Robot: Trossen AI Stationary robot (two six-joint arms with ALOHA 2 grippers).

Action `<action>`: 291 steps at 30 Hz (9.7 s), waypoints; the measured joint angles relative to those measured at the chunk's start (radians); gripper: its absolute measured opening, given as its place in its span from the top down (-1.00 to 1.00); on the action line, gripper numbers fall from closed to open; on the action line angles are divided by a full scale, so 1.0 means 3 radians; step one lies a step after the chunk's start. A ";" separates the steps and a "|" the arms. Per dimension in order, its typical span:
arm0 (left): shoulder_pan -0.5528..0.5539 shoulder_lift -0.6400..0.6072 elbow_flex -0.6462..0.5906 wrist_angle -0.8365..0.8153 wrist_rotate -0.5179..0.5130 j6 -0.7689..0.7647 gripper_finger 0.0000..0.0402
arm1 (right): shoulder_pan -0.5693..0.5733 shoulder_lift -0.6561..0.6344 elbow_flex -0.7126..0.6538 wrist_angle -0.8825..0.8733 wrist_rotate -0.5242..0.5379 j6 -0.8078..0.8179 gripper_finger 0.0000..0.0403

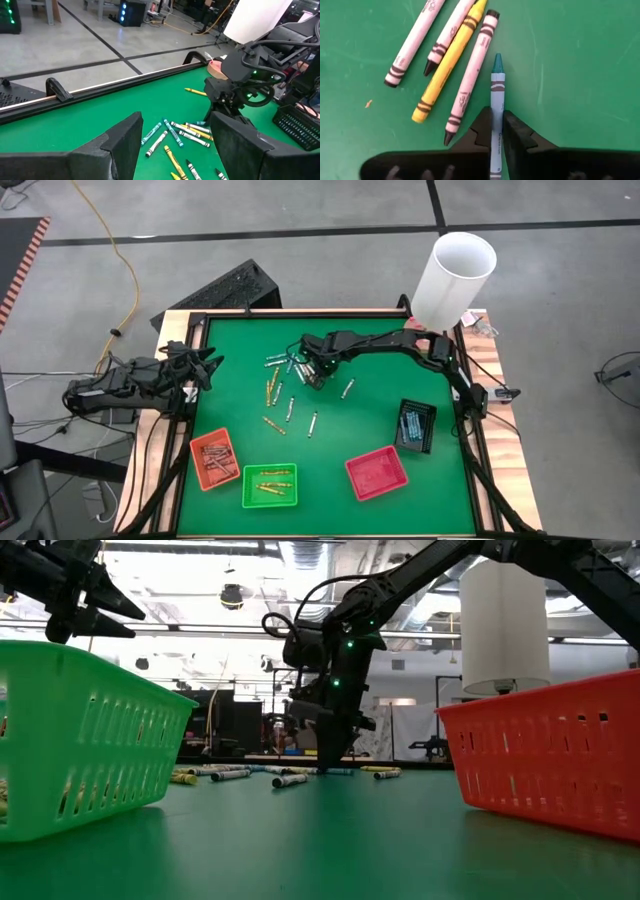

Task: Sort crayons
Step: Put the blue crayon into the black bin

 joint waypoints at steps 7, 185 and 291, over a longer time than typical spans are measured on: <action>0.0001 0.0000 0.0000 0.0001 0.0000 0.0000 -0.11 | 0.0018 0.0003 -0.0005 -0.0040 -0.0008 0.0001 0.97; 0.0001 0.0001 -0.0001 -0.0075 -0.0112 -0.0113 -0.11 | 0.0153 -0.0880 -0.0444 0.2142 0.0050 -0.0606 0.71; 0.0001 0.0000 -0.0001 -0.0080 -0.0113 -0.0113 -0.11 | -0.0073 0.1030 0.1578 0.0596 -0.0168 -0.1770 0.89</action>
